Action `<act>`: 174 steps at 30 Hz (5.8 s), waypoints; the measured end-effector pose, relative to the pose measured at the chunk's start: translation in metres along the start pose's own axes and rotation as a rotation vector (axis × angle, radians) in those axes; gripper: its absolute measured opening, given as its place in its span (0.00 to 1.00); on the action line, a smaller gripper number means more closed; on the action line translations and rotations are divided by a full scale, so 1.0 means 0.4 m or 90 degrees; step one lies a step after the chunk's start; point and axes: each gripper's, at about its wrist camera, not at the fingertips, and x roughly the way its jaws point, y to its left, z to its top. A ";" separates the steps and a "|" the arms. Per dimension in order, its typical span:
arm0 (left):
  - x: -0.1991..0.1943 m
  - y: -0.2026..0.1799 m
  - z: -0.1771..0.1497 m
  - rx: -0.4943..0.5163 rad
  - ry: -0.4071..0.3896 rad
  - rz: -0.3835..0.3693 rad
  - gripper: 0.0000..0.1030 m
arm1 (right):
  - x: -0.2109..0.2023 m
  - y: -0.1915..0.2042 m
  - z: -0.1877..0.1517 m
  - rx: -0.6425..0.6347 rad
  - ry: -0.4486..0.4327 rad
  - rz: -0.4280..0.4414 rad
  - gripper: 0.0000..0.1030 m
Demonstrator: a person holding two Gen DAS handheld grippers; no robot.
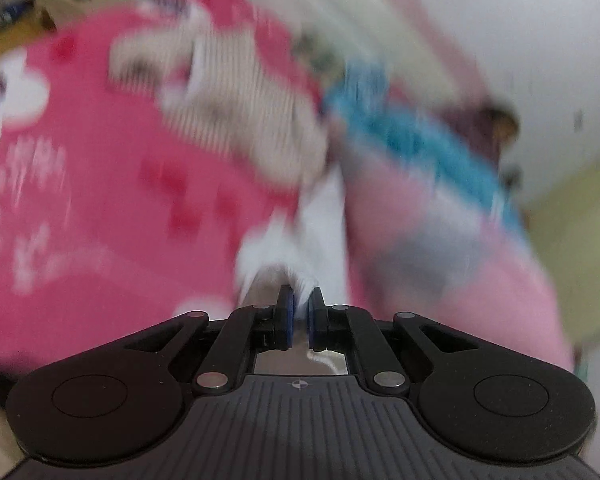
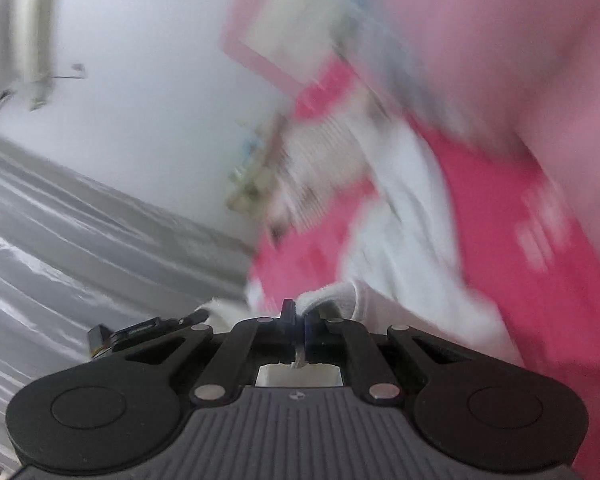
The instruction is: Fold clothes
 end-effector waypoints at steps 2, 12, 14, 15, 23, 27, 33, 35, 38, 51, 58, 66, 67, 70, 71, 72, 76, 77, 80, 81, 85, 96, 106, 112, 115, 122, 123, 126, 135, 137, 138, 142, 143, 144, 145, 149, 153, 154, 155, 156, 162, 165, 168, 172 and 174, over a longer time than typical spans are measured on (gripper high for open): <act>0.003 -0.099 0.124 -0.010 -0.066 0.002 0.05 | 0.048 0.096 0.160 -0.024 -0.076 0.041 0.05; -0.475 -0.605 0.544 -0.011 -0.545 -0.102 0.05 | -0.152 0.745 0.566 -0.269 -0.435 0.254 0.05; -0.578 -0.627 0.503 0.029 -0.591 -0.119 0.05 | -0.208 0.788 0.537 -0.327 -0.440 0.258 0.05; -0.609 -0.625 0.472 0.050 -0.600 -0.123 0.05 | -0.232 0.794 0.515 -0.351 -0.433 0.259 0.05; -0.636 -0.449 0.102 0.181 -0.499 -0.089 0.05 | -0.319 0.565 0.214 -0.368 -0.284 0.233 0.05; -0.514 -0.275 -0.095 0.189 -0.353 -0.028 0.05 | -0.348 0.341 0.010 -0.315 -0.199 0.154 0.05; -0.226 0.032 -0.328 0.193 -0.083 0.090 0.04 | -0.321 -0.075 -0.246 -0.121 -0.066 -0.055 0.05; -0.149 0.107 -0.380 0.178 -0.004 0.122 0.04 | -0.290 -0.180 -0.307 -0.075 -0.013 -0.121 0.05; -0.087 0.167 -0.442 0.211 0.073 0.173 0.04 | -0.258 -0.266 -0.366 -0.051 0.050 -0.192 0.05; -0.122 0.178 -0.549 0.356 0.181 0.275 0.08 | -0.214 -0.235 -0.423 -0.122 0.232 -0.333 0.18; -0.195 0.125 -0.529 0.424 0.193 0.284 0.38 | -0.261 -0.141 -0.415 -0.247 0.199 -0.405 0.39; -0.065 0.089 -0.485 0.435 0.164 0.310 0.52 | -0.079 -0.153 -0.316 -0.332 0.173 -0.419 0.41; -0.037 0.092 -0.484 0.439 0.165 0.327 0.52 | -0.055 -0.159 -0.305 -0.343 0.173 -0.416 0.40; 0.019 0.110 -0.481 0.440 0.168 0.370 0.52 | -0.004 -0.144 -0.290 -0.383 0.168 -0.407 0.36; 0.022 0.116 -0.481 0.431 0.175 0.372 0.52 | 0.004 -0.131 -0.289 -0.402 0.167 -0.398 0.36; 0.022 0.121 -0.481 0.424 0.180 0.372 0.52 | 0.009 -0.116 -0.288 -0.425 0.167 -0.387 0.36; -0.003 0.118 -0.491 0.425 0.173 0.366 0.52 | 0.049 -0.041 -0.271 -0.493 0.210 -0.333 0.36; -0.008 0.116 -0.492 0.423 0.169 0.365 0.52 | 0.068 -0.015 -0.262 -0.506 0.226 -0.315 0.36; -0.017 0.114 -0.490 0.415 0.158 0.362 0.53 | 0.151 0.074 -0.239 -0.543 0.276 -0.261 0.36; -0.020 0.114 -0.489 0.411 0.154 0.359 0.54 | 0.185 0.103 -0.238 -0.552 0.292 -0.243 0.36; -0.030 0.116 -0.493 0.403 0.143 0.354 0.54 | 0.358 0.201 -0.285 -0.602 0.366 -0.145 0.32; -0.022 0.149 -0.587 0.500 0.180 0.334 0.54 | 0.713 0.112 -0.537 -0.750 0.447 -0.035 0.19; -0.022 0.155 -0.570 0.469 0.169 0.310 0.54 | 0.744 0.122 -0.386 -0.449 0.406 -0.077 0.26; -0.009 0.151 -0.571 0.454 0.176 0.337 0.54 | 0.898 0.128 -0.357 -0.301 0.380 -0.167 0.40; -0.009 0.149 -0.587 0.471 0.177 0.346 0.54 | 0.952 0.100 -0.344 -0.243 0.376 -0.212 0.40; -0.020 0.161 -0.612 0.481 0.161 0.361 0.15 | 1.004 0.108 -0.393 -0.327 0.376 -0.221 0.02; -0.028 0.165 -0.608 0.477 0.160 0.357 0.09 | 0.998 0.121 -0.397 -0.347 0.371 -0.202 0.02; -0.049 0.168 -0.603 0.480 0.160 0.350 0.07 | 1.010 0.145 -0.408 -0.380 0.366 -0.190 0.02; -0.118 0.146 -0.580 0.485 0.091 0.345 0.30 | 1.019 0.140 -0.399 -0.355 0.383 -0.170 0.46; -0.153 0.137 -0.565 0.480 0.054 0.324 0.30 | 0.976 0.175 -0.353 -0.383 0.384 -0.179 0.45; -0.163 0.133 -0.558 0.472 0.047 0.299 0.30 | 0.946 0.195 -0.325 -0.400 0.384 -0.187 0.46; -0.132 0.116 -0.552 0.467 0.067 0.214 0.37 | 0.764 0.249 -0.228 -0.503 0.375 -0.238 0.46; -0.100 0.121 -0.555 0.457 0.094 0.216 0.37 | 0.702 0.251 -0.210 -0.533 0.367 -0.257 0.46; -0.069 0.137 -0.557 0.443 0.121 0.234 0.37 | 0.634 0.243 -0.192 -0.545 0.355 -0.278 0.46; -0.038 0.153 -0.559 0.428 0.148 0.252 0.37 | 0.561 0.227 -0.174 -0.540 0.339 -0.302 0.46; 0.026 0.210 -0.557 0.393 0.213 0.301 0.36 | 0.275 0.116 -0.131 -0.413 0.252 -0.406 0.46; 0.018 0.184 -0.556 0.405 0.225 0.317 0.36 | 0.055 -0.036 -0.189 -0.304 0.206 -0.501 0.46; 0.019 0.174 -0.554 0.408 0.226 0.322 0.36 | 0.018 -0.080 -0.210 -0.260 0.200 -0.507 0.46; 0.020 0.162 -0.555 0.415 0.225 0.325 0.36 | -0.006 -0.119 -0.229 -0.225 0.196 -0.510 0.46; 0.021 0.149 -0.558 0.425 0.221 0.327 0.36 | -0.018 -0.154 -0.246 -0.200 0.196 -0.510 0.46; 0.074 0.089 -0.583 0.484 0.221 0.339 0.37 | -0.025 -0.304 -0.316 -0.124 0.218 -0.461 0.23; 0.110 0.098 -0.606 0.494 0.240 0.375 0.38 | -0.029 -0.317 -0.318 -0.119 0.198 -0.433 0.06; 0.108 0.102 -0.612 0.496 0.236 0.383 0.39 | -0.075 -0.281 -0.316 -0.156 0.132 -0.438 0.05; 0.111 0.107 -0.615 0.503 0.240 0.394 0.41 | -0.054 -0.333 -0.343 -0.152 0.143 -0.497 0.10; 0.114 0.102 -0.618 0.514 0.241 0.401 0.42 | -0.041 -0.311 -0.364 -0.199 0.148 -0.520 0.16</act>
